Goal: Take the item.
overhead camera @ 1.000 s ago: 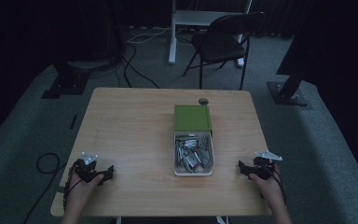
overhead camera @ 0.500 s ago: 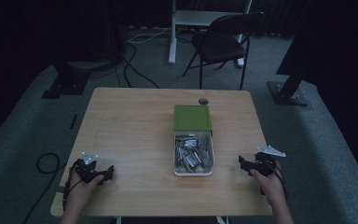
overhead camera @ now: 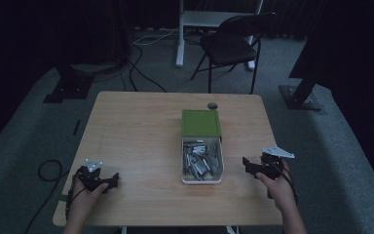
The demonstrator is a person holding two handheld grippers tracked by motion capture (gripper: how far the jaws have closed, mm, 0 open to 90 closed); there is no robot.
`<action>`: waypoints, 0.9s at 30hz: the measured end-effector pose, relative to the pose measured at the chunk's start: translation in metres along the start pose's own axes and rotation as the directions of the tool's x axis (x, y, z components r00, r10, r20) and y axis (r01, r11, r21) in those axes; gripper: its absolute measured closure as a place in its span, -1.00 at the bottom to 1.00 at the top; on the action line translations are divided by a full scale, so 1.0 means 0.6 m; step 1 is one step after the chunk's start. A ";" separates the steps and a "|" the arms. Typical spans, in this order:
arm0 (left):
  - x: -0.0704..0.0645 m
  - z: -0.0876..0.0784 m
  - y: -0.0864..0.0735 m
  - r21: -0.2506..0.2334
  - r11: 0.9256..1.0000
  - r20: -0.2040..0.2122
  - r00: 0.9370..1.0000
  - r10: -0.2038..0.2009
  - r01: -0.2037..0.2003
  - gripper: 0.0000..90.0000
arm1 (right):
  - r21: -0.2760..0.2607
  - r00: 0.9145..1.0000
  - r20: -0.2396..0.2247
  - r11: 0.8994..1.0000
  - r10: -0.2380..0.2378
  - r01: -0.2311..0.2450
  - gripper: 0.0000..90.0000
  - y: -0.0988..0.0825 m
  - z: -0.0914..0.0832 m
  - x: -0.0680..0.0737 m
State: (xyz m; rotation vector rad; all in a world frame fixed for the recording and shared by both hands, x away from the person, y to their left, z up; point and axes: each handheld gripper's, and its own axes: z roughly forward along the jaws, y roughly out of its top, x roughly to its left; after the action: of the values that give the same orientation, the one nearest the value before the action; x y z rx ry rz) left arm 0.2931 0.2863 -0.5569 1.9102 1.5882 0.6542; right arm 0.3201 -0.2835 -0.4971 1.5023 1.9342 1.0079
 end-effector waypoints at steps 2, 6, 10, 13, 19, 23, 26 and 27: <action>0.000 0.000 0.000 0.000 1.000 0.000 1.000 0.000 0.000 -0.93 | -0.011 1.000 -0.006 1.000 -0.005 0.005 -0.63 0.005 -0.003 0.005; 0.000 0.000 0.000 0.000 1.000 0.000 1.000 0.000 0.000 -0.93 | -0.028 1.000 -0.019 1.000 -0.012 0.011 -0.61 0.014 -0.011 0.017; 0.000 0.000 0.000 0.000 1.000 0.000 1.000 0.000 0.000 -0.93 | -0.037 0.999 -0.031 0.999 -0.024 0.022 -0.61 0.020 -0.018 0.027; 0.000 0.000 0.000 0.000 1.000 0.000 1.000 0.000 0.000 -0.93 | -0.056 0.998 -0.056 0.998 -0.041 0.038 -0.58 0.030 -0.029 0.042; 0.000 0.000 0.000 0.000 1.000 0.000 1.000 0.000 0.000 -0.93 | -0.088 0.992 -0.101 0.994 -0.077 0.068 -0.58 0.043 -0.043 0.068; 0.000 0.000 0.000 0.000 1.000 0.000 1.000 0.000 0.000 -0.93 | -0.110 0.985 -0.143 0.991 -0.094 0.079 -0.50 0.050 -0.053 0.091; 0.000 0.000 0.000 0.000 1.000 0.000 1.000 0.000 0.000 -0.93 | -0.128 0.979 -0.168 0.987 -0.115 0.094 -0.49 0.057 -0.061 0.108; 0.000 0.000 0.000 0.000 1.000 0.000 1.000 0.001 -0.001 -0.93 | -0.135 0.977 -0.171 0.986 -0.126 0.103 -0.49 0.059 -0.063 0.113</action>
State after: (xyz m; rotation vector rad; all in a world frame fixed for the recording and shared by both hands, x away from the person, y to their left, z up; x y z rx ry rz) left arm 0.2931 0.2864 -0.5569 1.9109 1.5880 0.6543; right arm 0.2943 -0.2239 -0.4422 1.2535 2.0127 1.2240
